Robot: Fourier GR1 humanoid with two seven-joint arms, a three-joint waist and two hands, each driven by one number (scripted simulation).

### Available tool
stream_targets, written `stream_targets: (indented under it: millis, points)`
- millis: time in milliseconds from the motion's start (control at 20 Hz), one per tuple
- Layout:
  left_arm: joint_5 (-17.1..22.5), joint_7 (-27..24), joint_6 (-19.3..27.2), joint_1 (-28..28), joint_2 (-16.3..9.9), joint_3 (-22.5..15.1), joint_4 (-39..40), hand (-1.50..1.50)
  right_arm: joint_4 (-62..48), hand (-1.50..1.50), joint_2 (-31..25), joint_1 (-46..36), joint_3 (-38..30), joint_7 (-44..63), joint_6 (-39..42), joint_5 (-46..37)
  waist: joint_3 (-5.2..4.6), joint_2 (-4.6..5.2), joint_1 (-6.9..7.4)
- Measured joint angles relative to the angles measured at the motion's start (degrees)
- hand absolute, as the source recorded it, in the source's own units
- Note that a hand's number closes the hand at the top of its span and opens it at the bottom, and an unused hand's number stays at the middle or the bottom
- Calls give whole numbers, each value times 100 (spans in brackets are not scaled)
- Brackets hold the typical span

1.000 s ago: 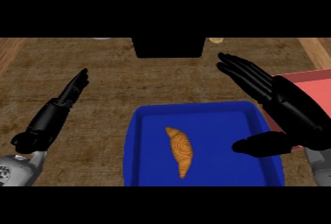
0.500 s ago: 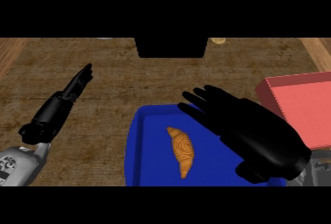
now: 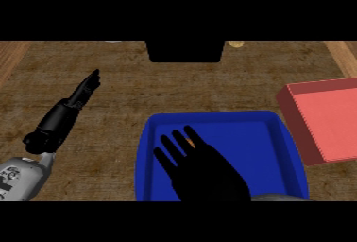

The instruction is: Pick the croissant from the tray and place it in the cardboard box

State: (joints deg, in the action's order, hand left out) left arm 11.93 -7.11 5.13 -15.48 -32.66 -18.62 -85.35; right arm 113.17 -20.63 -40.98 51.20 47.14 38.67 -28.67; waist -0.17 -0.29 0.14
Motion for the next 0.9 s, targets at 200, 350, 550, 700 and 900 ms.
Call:
stream_targets:
  millis: [200,350,550,700,900]
  points:
    - [-61,-45,-53,20,67,96,45,0,-333,-150,622,34,156,336,191,-63,5,4,-7]
    - [-103,-40,-87,68,116,152,31,0,-550,-150,947,209,284,499,196,-221,8,7,-13]
    - [-197,132,-68,96,196,184,-135,0,-807,-150,1217,386,380,580,281,-446,12,8,-12]
    - [-271,34,-112,174,260,224,-87,0,-995,-150,1283,462,449,573,332,-744,13,14,-12]
    - [-346,47,-213,80,356,329,10,0,-1206,-150,1497,547,521,560,354,-1213,14,20,-18]
